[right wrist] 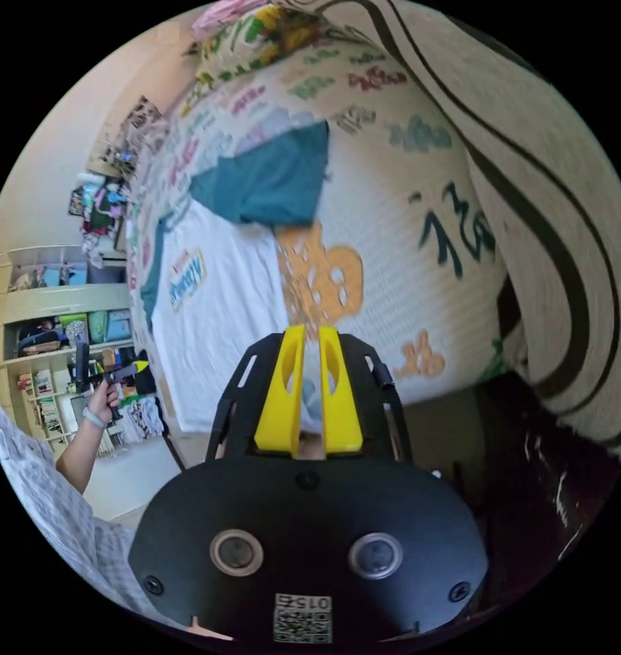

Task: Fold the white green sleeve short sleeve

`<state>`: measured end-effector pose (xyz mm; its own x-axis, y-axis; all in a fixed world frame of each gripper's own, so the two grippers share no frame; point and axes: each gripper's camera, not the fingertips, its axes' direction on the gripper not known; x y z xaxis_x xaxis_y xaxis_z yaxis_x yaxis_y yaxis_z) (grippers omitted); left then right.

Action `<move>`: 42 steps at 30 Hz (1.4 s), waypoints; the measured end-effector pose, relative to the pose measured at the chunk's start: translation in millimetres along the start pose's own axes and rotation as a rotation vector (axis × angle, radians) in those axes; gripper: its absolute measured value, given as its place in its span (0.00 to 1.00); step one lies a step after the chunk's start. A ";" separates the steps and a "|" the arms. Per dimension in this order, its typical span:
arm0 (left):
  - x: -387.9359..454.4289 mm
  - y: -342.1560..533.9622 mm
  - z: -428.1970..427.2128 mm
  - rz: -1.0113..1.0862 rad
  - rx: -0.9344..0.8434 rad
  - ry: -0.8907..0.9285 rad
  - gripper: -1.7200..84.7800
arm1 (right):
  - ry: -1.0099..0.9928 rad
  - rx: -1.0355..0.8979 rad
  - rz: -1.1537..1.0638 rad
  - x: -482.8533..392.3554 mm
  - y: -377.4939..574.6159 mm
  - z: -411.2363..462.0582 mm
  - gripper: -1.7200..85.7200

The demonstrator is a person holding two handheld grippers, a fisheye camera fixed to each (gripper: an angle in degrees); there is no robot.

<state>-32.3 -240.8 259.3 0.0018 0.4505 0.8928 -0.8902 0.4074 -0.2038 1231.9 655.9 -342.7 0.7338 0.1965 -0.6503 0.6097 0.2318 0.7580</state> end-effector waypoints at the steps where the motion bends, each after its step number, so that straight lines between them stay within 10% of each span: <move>1: 46.8 -43.1 7.0 0.117 0.040 0.033 0.08 | -0.033 0.061 -0.017 -1.4 -9.3 -7.3 0.08; 7: 260.9 -226.9 69.4 0.524 0.118 0.291 0.10 | -0.159 0.164 0.053 14.5 -51.2 -12.9 0.10; 20: 477.2 -356.2 241.5 0.935 -0.085 -0.254 0.06 | -0.174 0.140 0.103 16.3 -89.1 -10.8 0.07; 33: 431.5 -380.4 171.3 0.959 0.159 0.024 0.02 | -0.171 0.309 -0.019 -28.0 -97.9 -67.0 0.02; 42: 225.7 -277.6 65.9 0.698 0.356 0.036 0.02 | -0.173 0.158 -0.492 -171.0 -90.1 -59.2 0.02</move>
<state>185.2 -304.6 543.8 -0.6025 0.5363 0.5911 -0.7834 -0.2561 -0.5663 1033.7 657.8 -302.8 0.3811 -0.0617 -0.9225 0.9213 0.1085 0.3733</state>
